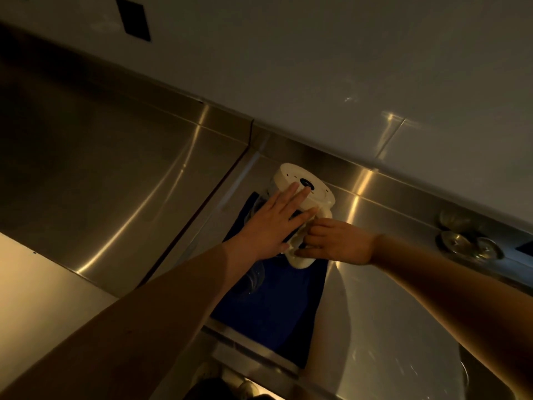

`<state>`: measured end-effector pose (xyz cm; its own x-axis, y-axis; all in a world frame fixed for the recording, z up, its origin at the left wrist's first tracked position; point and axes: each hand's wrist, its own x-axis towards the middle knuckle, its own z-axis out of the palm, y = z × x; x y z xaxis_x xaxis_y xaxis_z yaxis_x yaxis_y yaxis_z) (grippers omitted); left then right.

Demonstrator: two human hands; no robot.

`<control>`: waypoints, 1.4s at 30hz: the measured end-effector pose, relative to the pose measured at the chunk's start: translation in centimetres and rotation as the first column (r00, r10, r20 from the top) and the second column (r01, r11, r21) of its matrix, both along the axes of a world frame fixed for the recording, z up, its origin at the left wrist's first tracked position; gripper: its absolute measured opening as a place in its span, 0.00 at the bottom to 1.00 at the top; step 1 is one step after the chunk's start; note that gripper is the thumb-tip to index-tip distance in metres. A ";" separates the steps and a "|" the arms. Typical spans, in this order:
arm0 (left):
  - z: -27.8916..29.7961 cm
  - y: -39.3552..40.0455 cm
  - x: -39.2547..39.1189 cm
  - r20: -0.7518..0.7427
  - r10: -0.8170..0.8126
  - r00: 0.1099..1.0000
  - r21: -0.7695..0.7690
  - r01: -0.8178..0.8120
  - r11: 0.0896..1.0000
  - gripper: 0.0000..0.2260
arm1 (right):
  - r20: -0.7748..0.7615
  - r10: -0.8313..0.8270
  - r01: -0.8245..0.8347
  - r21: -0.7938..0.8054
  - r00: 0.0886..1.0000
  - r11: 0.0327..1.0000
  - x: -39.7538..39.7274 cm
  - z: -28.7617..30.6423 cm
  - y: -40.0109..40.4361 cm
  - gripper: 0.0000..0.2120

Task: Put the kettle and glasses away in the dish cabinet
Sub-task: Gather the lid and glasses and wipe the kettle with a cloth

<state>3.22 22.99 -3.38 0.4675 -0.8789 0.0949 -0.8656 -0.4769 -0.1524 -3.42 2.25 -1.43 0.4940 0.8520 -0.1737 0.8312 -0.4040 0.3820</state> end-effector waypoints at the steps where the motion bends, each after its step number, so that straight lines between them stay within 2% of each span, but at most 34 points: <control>1: 0.1 -0.2 0.1 -0.008 -0.004 1.000 -0.006 0.004 1.000 0.42 | 0.009 -0.003 0.004 -0.005 1.000 1.000 0.1 0.1 -0.1 0.27; 4: 0.4 -0.5 0.7 -0.033 -0.014 0.999 -0.002 0.014 1.000 0.42 | 0.032 0.000 0.000 0.005 0.999 1.000 0.4 0.5 -0.6 0.26; 7: 0.2 -0.4 1.0 -0.084 -0.007 0.996 -0.008 0.006 1.000 0.41 | 0.060 -0.017 0.012 0.093 0.998 0.996 1.0 1.1 -0.6 0.27; 11: -0.4 0.5 1.1 -0.181 -0.018 0.983 -0.014 0.016 1.000 0.40 | 0.034 -0.070 0.062 0.199 0.997 0.978 1.4 2.1 -0.5 0.31; 14: -0.7 1.1 1.0 -0.236 -0.026 0.971 -0.002 0.027 1.000 0.41 | 0.033 -0.090 0.081 0.215 0.995 0.973 1.1 2.3 -0.3 0.30; 20: -0.8 1.6 0.5 -0.147 -0.028 0.989 0.008 0.030 1.000 0.46 | -0.008 -0.191 0.182 0.338 0.982 0.923 0.1 1.7 0.9 0.31; 25: -1.1 2.1 0.1 -0.109 -0.006 0.994 0.063 0.013 0.998 0.45 | -0.042 -0.261 0.254 0.416 0.964 0.873 -0.7 0.9 1.8 0.30; 29: -0.7 2.3 0.7 -0.232 0.009 0.973 0.014 -0.006 1.000 0.44 | -0.086 -0.356 0.353 0.469 0.931 0.810 -1.0 0.8 2.2 0.27; 34: 0.5 2.2 1.6 -0.221 -0.025 0.975 0.004 0.026 1.000 0.43 | -0.065 -0.449 0.421 0.490 0.891 0.763 -1.4 1.3 2.8 0.22; 40: 1.8 1.9 2.7 -0.307 -0.053 0.950 -0.036 0.045 0.998 0.35 | -0.140 -0.502 0.484 0.569 0.853 0.665 -1.8 1.0 3.2 0.33; 42: 1.9 1.9 2.8 -0.335 -0.057 0.940 -0.037 0.047 0.998 0.34 | -0.115 -0.475 0.445 0.588 0.872 0.676 -1.9 0.4 3.3 0.35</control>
